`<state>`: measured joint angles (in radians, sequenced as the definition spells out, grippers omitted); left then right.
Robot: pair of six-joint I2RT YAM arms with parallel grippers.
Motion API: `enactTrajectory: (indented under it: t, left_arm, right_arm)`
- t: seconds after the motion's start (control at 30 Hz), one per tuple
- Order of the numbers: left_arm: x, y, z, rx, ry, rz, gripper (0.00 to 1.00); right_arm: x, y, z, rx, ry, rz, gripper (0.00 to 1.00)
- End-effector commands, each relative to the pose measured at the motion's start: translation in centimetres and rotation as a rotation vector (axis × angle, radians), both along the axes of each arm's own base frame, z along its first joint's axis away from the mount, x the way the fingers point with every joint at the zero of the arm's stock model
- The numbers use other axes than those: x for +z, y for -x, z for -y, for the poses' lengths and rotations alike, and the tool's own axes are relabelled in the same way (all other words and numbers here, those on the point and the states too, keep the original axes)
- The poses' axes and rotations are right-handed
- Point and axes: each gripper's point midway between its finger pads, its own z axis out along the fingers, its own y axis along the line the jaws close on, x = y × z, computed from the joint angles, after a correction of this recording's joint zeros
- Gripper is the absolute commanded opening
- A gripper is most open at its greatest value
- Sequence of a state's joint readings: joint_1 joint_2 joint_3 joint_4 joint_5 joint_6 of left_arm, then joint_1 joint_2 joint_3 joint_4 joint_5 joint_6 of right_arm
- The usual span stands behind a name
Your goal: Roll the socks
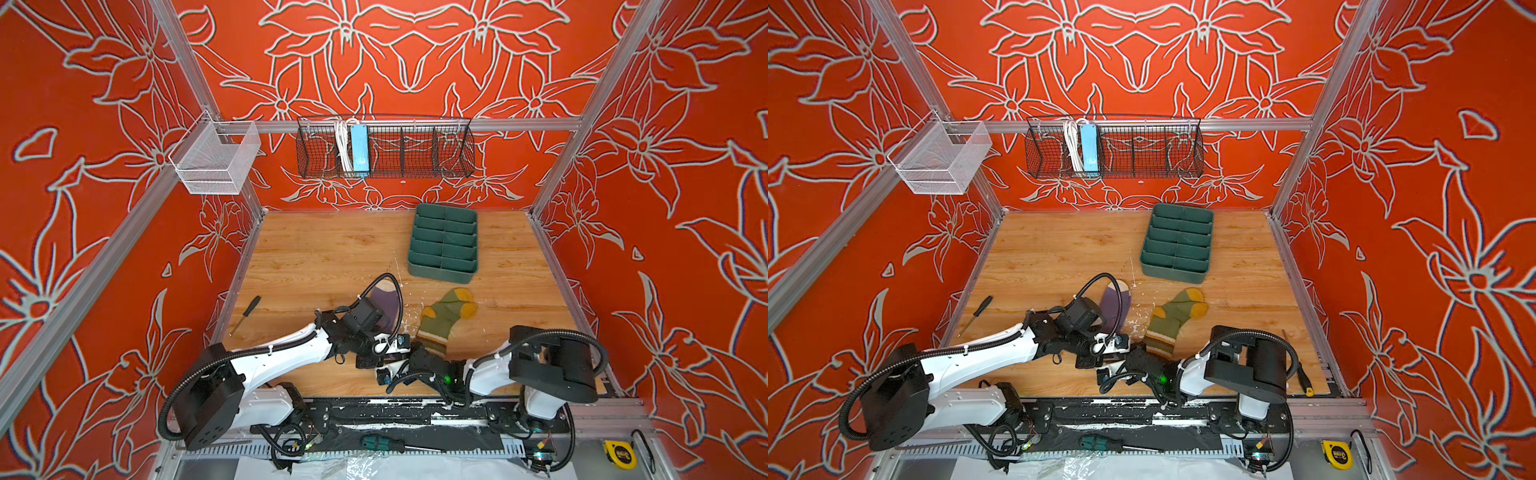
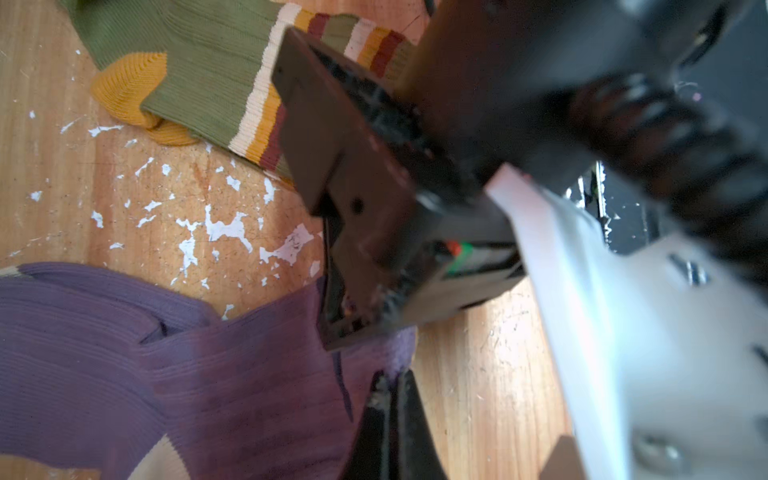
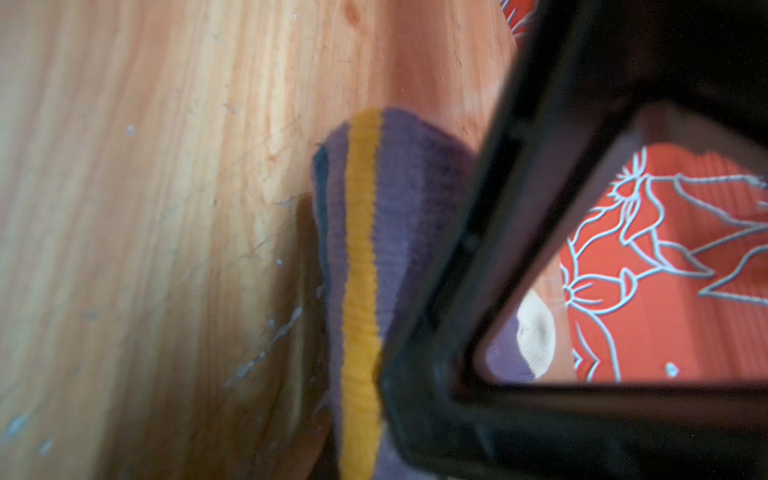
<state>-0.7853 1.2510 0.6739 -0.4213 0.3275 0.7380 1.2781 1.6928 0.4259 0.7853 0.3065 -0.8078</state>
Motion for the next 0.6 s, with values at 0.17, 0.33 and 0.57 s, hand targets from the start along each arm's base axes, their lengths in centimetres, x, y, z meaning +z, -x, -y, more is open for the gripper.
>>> enactTrajectory:
  t: [0.17,0.33,0.57]
  left_arm:
    - [1.8,-4.3,-0.1,0.196,0.041,0.166,0.16]
    - [6.8,-8.3,-1.5,0.394,0.158,0.390,0.62]
    - [17.8,-10.0,-7.3,0.642,0.359,0.673,0.81]
  right_arm:
    - [-3.8,5.7,2.3,0.166,0.276,-0.333,0.00]
    - [-4.5,6.9,2.6,0.169,0.320,-0.445,0.00]
    - [-4.0,6.7,2.1,0.133,0.342,-0.668,0.00]
